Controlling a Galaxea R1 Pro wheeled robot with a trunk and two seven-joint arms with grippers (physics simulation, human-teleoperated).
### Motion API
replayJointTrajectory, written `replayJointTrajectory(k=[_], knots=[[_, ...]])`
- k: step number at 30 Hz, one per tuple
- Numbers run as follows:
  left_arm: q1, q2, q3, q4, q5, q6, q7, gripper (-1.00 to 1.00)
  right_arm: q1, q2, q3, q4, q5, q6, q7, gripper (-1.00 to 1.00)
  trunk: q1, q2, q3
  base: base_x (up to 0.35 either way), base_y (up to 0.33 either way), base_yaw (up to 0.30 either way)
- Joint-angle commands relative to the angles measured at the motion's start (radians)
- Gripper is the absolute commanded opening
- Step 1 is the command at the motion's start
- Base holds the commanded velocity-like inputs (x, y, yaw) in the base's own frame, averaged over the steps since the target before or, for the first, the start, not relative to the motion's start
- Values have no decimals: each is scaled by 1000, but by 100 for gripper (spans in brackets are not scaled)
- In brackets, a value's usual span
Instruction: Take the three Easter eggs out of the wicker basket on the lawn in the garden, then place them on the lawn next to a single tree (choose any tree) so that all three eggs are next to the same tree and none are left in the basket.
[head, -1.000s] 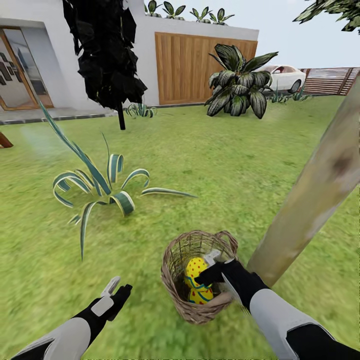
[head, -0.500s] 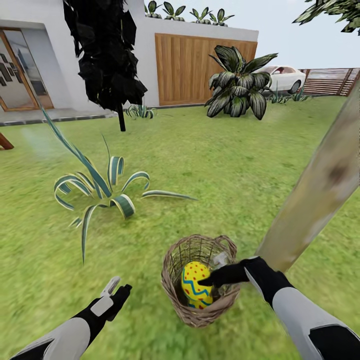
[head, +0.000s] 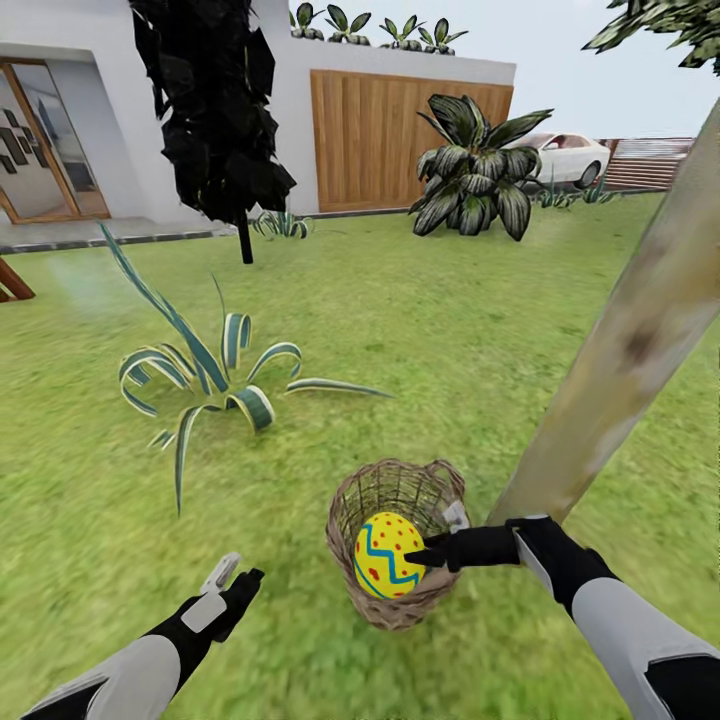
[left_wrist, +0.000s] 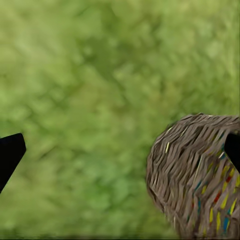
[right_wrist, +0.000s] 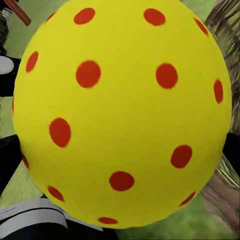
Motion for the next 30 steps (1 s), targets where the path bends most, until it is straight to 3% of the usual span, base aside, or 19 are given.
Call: replayJointTrajectory(k=[1,5,8,11,13,17,23,30], knots=[[0,0,-2,-3,8,6,5,100,-1,-1,4,-1,-5,10,4,-100,-4,7,2,-85,0,0],[0,2,-2,-3,8,6,5,100,-1,-4,4,0,-6,11,9,-100,-20,35,15,-18,0,0],[0,1,-2,-3,8,6,5,100,-1,-23,-5,1,-9,16,46,-100,-31,56,24,-1,0,0],[0,0,-2,-3,8,6,5,100,-1,-40,-180,15,-10,22,135,-100,-43,77,34,0,0,0],[0,0,-2,-3,8,6,5,100,1,-62,-227,24,-12,24,148,-100,-50,91,40,0,0,0],[0,-1,-2,-3,8,6,5,100,2,-90,-240,49,-11,27,149,-100,-66,119,53,0,0,0],[0,-2,-3,-3,8,6,5,100,3,-134,-241,171,-11,28,148,-100,-89,161,71,-251,0,0],[0,-1,-2,-3,9,6,5,100,3,-141,-241,212,-11,26,150,-100,-108,196,92,-11,0,-172]])
